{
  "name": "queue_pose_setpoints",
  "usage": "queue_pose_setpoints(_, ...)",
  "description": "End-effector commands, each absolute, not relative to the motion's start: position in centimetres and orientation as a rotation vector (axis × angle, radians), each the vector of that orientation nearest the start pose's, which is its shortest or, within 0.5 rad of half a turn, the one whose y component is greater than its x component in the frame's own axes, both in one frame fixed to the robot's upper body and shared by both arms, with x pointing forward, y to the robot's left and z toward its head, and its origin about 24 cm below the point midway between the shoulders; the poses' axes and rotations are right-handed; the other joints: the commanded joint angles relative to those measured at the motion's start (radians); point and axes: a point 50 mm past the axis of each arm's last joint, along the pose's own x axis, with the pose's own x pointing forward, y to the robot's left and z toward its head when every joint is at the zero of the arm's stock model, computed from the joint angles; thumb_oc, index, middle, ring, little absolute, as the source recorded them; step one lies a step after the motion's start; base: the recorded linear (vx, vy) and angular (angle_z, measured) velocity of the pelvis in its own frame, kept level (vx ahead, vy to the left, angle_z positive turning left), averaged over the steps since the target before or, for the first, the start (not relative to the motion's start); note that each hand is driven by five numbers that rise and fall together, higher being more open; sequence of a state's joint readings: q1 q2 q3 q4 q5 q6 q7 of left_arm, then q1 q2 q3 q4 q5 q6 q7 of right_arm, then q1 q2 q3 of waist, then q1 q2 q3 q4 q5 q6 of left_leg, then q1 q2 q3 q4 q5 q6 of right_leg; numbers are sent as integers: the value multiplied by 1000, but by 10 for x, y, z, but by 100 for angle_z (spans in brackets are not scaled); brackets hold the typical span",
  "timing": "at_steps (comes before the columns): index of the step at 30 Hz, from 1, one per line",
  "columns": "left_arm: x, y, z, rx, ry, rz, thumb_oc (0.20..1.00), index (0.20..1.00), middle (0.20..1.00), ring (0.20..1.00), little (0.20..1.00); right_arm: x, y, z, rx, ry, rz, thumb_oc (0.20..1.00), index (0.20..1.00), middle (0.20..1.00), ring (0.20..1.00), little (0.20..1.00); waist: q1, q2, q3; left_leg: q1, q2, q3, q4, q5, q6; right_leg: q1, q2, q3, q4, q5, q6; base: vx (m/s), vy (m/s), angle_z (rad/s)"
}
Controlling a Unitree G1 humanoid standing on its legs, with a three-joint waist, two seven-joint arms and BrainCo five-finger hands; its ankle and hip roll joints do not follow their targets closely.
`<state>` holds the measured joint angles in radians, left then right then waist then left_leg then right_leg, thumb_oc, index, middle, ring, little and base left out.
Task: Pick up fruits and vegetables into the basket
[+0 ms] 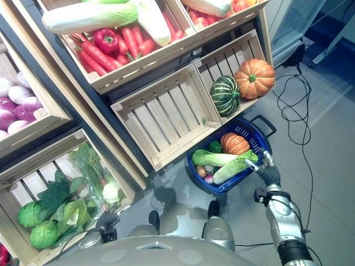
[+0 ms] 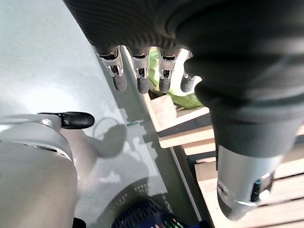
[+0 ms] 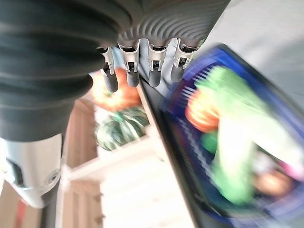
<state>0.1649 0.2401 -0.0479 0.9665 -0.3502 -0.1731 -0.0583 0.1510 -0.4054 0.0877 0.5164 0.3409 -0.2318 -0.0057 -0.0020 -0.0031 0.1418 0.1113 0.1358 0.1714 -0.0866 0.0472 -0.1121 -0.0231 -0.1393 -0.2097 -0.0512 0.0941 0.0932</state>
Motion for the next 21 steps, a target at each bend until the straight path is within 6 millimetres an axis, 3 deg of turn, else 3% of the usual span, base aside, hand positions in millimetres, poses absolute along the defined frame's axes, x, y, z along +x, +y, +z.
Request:
queue_pose_setpoints(1, 97, 248, -141, -29, 913, 176, 1000, 1000, 1000, 1000, 1000, 182, -242, -70, -45, 481, -49, 1000, 1000, 1000, 1000, 1000, 2, -36, -15, -50, -7, 12, 7, -53, 21, 75, -87, -46, 28, -62, 89, -46, 23, -4)
queue_pose_setpoints(11, 121, 226, -142, -95, 917, -23, 1000, 1000, 1000, 1000, 1000, 133, -209, -139, 82, 925, 104, 1000, 1000, 1000, 1000, 1000, 28, -32, -36, -20, -32, 11, 3, -65, 37, 114, -73, -74, 11, -59, 81, -39, 27, -2)
queue_pose_setpoints(15, 121, 222, -144, -106, 932, -39, 1000, 1000, 1000, 1000, 1000, 126, -207, -145, 111, 973, 94, 1000, 1000, 1000, 1000, 1000, 34, -31, -37, -16, -35, 8, 4, -68, 40, 121, -71, -76, 6, -58, 79, 0, 0, 0)
queue_pose_setpoints(17, 114, 212, -151, -123, 984, -72, 1000, 1000, 1000, 1000, 1000, 99, -203, -161, 268, 1158, 36, 1000, 1000, 1000, 1000, 1000, 38, -23, -45, -1, -39, 10, 6, -73, 45, 138, -64, -76, -5, -60, 72, 13, 54, 0)
queue_pose_setpoints(21, 110, 204, -155, -140, 1023, -101, 1000, 1000, 1000, 1000, 1000, 83, -200, -166, 306, 1251, 61, 1000, 1000, 1000, 1000, 1000, 34, -14, -48, 10, -37, 14, 7, -75, 46, 146, -62, -76, -5, -64, 69, 12, 47, -2)
